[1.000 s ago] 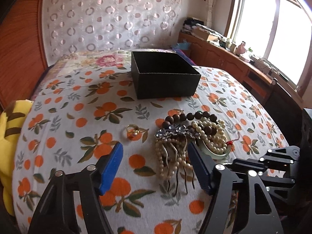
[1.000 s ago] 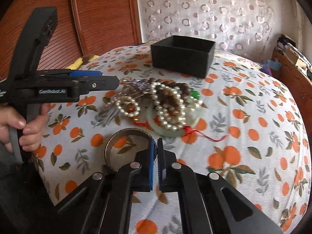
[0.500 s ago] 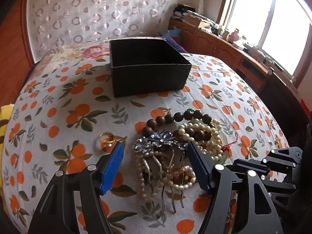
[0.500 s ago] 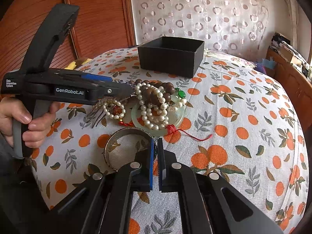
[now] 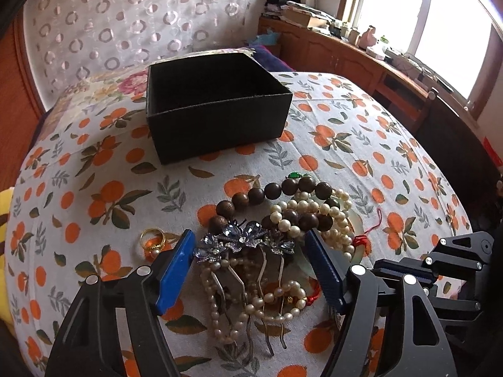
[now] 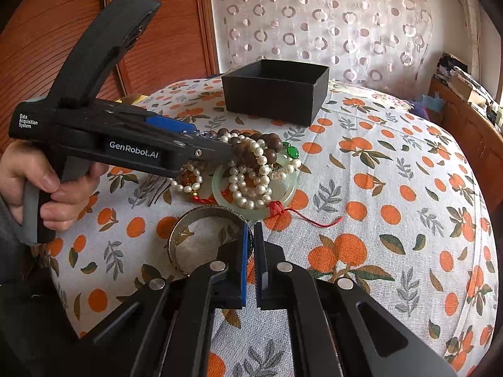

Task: Organize jewelry
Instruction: 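Reach the left gripper into the pile and grasp the purple rhinestone hair combs, then lift the hair combs with the left gripper and carry them over the black box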

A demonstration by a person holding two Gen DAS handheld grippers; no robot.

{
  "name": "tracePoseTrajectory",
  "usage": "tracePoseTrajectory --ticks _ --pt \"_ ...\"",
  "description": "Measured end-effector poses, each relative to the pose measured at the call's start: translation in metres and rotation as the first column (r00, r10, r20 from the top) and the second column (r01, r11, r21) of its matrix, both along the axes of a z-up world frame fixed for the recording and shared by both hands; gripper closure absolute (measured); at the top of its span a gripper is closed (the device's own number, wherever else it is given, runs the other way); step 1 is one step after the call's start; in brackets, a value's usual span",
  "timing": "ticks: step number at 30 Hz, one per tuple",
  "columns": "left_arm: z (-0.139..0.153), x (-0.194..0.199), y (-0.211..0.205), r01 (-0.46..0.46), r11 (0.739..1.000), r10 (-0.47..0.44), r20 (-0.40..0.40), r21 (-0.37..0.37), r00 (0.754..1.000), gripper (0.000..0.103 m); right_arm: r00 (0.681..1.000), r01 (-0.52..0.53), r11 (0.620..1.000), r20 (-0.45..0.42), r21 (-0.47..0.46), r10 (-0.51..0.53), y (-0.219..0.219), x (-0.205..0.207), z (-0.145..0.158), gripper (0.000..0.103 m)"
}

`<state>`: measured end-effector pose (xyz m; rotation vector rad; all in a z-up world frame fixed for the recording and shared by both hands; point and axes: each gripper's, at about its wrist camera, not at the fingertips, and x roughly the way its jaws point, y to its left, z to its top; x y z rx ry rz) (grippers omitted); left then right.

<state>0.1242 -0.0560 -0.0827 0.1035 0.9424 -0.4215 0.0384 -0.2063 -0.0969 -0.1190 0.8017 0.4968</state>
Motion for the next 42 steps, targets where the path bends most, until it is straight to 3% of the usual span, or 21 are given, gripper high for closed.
tracePoseTrajectory --ticks 3,11,16,26,42 --pt "0.001 -0.001 0.000 0.006 1.000 -0.006 0.007 0.007 1.000 0.043 1.000 0.000 1.000 0.000 0.000 0.000 0.000 0.000 0.000 0.098" --pt "0.003 -0.013 0.011 -0.011 1.000 0.010 0.029 0.024 1.000 0.043 1.000 0.000 1.000 0.000 0.001 0.000 -0.001 0.000 -0.001 0.098" --pt "0.008 -0.019 0.030 -0.058 0.998 0.059 0.045 -0.026 0.997 0.043 1.000 0.001 1.000 0.004 -0.004 -0.001 0.000 0.000 0.000 0.098" --pt "0.044 -0.023 0.043 -0.109 0.987 0.129 0.178 -0.117 0.976 0.043 1.000 0.002 1.000 0.006 -0.007 -0.002 0.001 -0.001 0.000 0.098" --pt "0.077 -0.024 0.050 -0.137 0.979 0.173 0.266 -0.149 0.948 0.043 0.997 0.010 1.000 0.082 -0.025 -0.008 -0.001 -0.004 0.018 0.099"
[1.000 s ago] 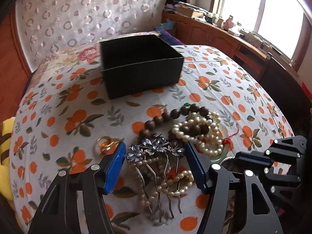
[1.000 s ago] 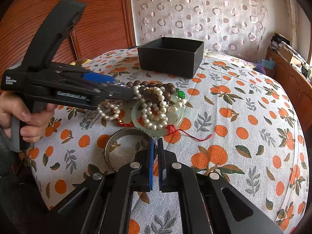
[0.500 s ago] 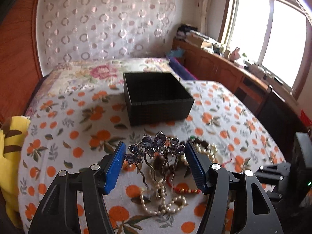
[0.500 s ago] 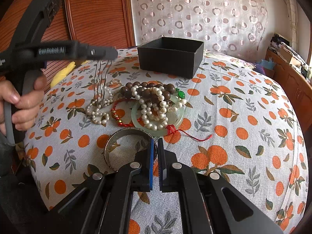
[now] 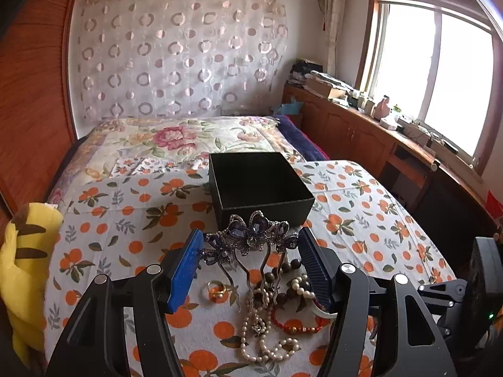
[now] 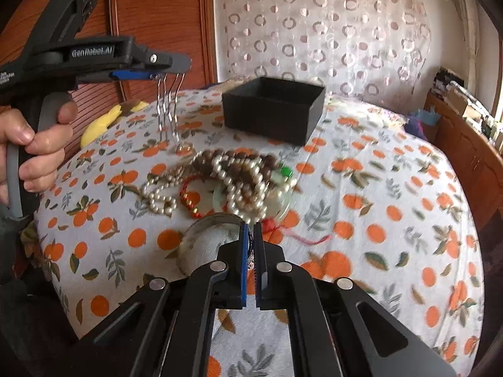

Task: Organize jewelry
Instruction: 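Lift the hair combs with the left gripper and carry them over the black box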

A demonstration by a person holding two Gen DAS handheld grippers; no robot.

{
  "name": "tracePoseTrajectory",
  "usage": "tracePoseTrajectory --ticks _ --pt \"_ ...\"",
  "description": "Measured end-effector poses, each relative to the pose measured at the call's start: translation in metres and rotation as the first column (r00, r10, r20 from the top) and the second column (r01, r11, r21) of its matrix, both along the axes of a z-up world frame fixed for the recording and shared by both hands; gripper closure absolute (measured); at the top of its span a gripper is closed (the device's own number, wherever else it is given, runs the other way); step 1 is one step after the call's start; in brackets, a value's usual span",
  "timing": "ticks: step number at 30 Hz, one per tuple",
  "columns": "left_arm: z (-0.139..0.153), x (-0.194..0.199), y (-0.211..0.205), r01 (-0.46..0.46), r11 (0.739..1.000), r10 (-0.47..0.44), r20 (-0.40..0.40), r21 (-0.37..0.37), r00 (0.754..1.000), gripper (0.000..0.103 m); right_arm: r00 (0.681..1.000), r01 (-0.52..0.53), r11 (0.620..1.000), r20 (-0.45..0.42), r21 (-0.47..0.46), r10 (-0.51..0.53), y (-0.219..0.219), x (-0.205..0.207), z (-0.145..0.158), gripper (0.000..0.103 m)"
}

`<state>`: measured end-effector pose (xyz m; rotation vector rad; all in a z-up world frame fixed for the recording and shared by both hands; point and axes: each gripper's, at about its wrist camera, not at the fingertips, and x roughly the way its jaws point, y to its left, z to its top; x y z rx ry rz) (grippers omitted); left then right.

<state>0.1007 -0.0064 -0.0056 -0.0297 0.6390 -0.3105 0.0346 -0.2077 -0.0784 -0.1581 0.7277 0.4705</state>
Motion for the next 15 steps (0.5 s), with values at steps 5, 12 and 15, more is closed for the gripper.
tracePoseTrajectory --ticks 5,12,15 --pt "0.004 0.003 0.004 -0.017 1.000 0.017 0.012 -0.005 1.000 0.043 0.999 0.024 1.000 0.043 -0.007 -0.023 -0.007 0.013 0.016 0.099" --pt "0.005 0.011 0.007 -0.029 1.000 0.029 0.014 0.008 0.999 0.043 0.995 0.033 0.999 0.092 -0.028 -0.031 -0.008 0.040 0.032 0.099" --pt "0.006 0.014 0.007 -0.031 0.999 0.030 0.017 0.010 0.999 0.043 0.992 0.037 0.999 0.119 -0.040 -0.032 -0.006 0.057 0.041 0.099"
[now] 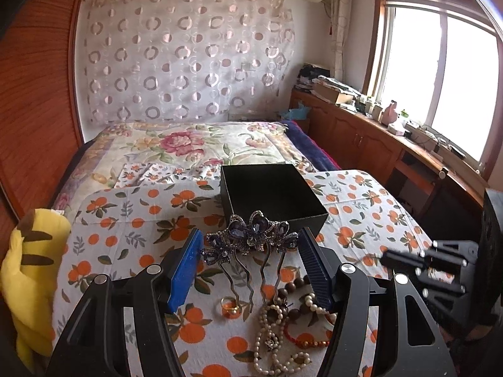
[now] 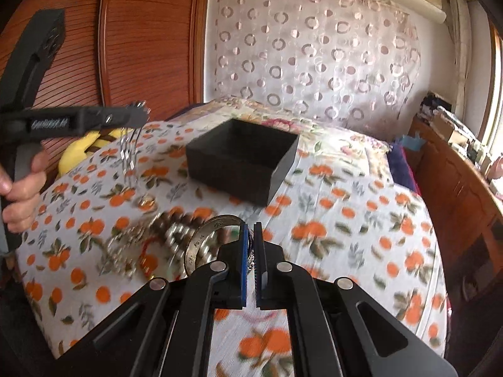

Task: Organize jewelry
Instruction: 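Lift the hair combs with the left gripper and carry them over the black box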

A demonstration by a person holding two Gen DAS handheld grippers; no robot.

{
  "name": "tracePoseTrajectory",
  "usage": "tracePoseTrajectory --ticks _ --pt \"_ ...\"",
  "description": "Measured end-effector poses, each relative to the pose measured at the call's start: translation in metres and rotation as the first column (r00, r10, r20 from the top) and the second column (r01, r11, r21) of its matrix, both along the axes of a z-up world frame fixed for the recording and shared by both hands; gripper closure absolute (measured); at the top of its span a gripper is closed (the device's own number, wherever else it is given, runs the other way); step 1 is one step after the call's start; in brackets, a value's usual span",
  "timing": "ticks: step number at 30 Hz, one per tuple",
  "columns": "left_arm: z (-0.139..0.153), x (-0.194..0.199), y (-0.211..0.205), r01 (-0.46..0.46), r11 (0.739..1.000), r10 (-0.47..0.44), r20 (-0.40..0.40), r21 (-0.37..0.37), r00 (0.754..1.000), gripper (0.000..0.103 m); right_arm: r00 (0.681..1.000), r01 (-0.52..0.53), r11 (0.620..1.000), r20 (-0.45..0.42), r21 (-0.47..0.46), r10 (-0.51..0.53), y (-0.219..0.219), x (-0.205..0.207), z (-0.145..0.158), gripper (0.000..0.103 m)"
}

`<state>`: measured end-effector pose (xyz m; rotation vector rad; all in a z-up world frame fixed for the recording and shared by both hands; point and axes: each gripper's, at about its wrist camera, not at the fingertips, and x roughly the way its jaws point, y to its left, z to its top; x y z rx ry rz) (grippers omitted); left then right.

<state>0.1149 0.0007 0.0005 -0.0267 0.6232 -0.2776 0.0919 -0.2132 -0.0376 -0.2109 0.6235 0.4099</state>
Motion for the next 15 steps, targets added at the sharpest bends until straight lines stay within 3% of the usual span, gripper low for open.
tracePoseTrajectory --ticks 8,15 --pt "0.006 0.021 -0.002 -0.009 1.000 0.008 0.012 0.020 1.000 0.043 0.999 0.027 0.999 0.046 -0.020 -0.027 0.012 0.060 0.020 0.099" --pt "0.013 0.046 -0.005 -0.024 0.999 0.023 0.020 0.031 1.000 0.043 1.000 0.028 0.999 0.001 0.038 -0.028 0.023 0.116 0.020 0.099"
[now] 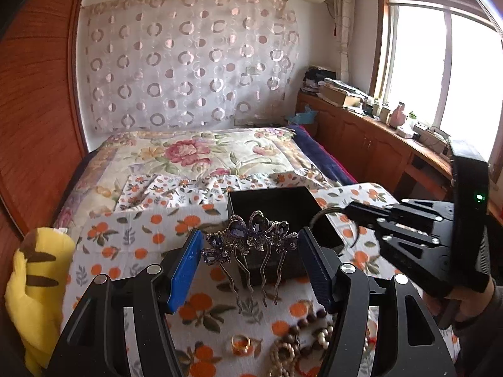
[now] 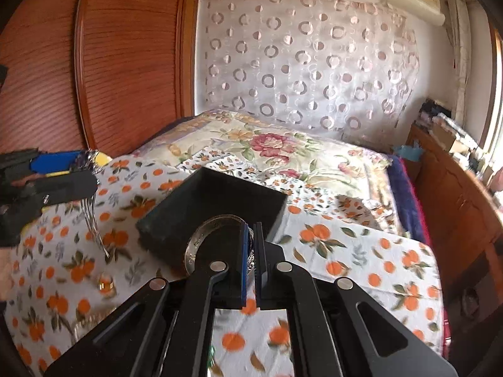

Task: Organize jewelry
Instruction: 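Lift the hair combs with the left gripper and carry them over the black box, then lower the hair combs into the black box and open the left gripper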

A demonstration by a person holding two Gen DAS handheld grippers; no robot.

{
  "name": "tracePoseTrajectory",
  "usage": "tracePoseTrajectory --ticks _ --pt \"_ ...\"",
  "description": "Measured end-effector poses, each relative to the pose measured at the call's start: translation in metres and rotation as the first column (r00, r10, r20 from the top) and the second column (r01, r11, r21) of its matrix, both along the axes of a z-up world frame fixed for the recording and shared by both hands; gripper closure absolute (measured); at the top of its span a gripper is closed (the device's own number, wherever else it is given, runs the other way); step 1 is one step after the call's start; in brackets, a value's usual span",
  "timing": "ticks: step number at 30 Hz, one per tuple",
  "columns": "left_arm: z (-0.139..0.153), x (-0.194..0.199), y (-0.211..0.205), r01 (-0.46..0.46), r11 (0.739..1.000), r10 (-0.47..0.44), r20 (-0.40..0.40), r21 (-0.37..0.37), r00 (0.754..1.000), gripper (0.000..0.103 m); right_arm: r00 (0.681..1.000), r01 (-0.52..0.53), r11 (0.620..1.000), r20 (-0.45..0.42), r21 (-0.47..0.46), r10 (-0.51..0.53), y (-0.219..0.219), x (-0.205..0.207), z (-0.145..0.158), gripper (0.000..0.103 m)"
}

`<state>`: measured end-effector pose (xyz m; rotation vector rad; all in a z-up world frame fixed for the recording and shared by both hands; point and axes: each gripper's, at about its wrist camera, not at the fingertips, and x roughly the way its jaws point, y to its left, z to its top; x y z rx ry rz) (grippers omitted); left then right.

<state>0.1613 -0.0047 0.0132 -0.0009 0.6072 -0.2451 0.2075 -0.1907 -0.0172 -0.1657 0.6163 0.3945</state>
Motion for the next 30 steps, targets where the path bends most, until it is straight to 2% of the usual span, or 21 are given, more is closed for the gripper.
tracePoseTrajectory --ticks 9,10,11,13,21,27,30 --pt "-0.001 0.038 -0.006 -0.018 1.000 0.018 -0.025 -0.009 1.000 0.043 0.994 0.004 0.993 -0.107 0.120 0.009 -0.001 0.045 -0.017 0.097" --pt "-0.001 0.041 -0.007 -0.018 1.000 0.018 -0.027 -0.009 0.999 0.043 0.994 0.004 0.993 -0.109 0.122 0.010 -0.002 0.045 -0.017 0.093" --pt "-0.001 0.043 -0.009 -0.017 1.000 0.016 -0.028 -0.009 0.999 0.043 0.994 0.004 0.992 -0.105 0.129 0.009 -0.005 0.044 -0.016 0.089" --pt "-0.002 0.048 -0.014 -0.011 1.000 0.011 -0.033 -0.008 0.999 0.043 0.995 0.004 0.988 -0.095 0.151 0.011 -0.013 0.039 -0.012 0.088" --pt "-0.004 0.071 -0.040 0.009 1.000 -0.009 -0.044 0.012 0.999 0.043 0.996 0.025 0.987 -0.088 0.156 -0.011 -0.042 0.015 -0.014 0.088" --pt "-0.008 0.090 -0.051 0.005 0.999 -0.002 -0.057 0.047 0.998 0.043 0.997 0.012 0.986 -0.080 0.166 0.001 -0.048 -0.002 -0.018 0.088" --pt "-0.014 0.097 -0.052 0.009 0.998 -0.004 -0.091 0.055 0.996 0.043 0.997 0.003 0.986 -0.073 0.164 0.009 -0.048 -0.008 -0.018 0.088"
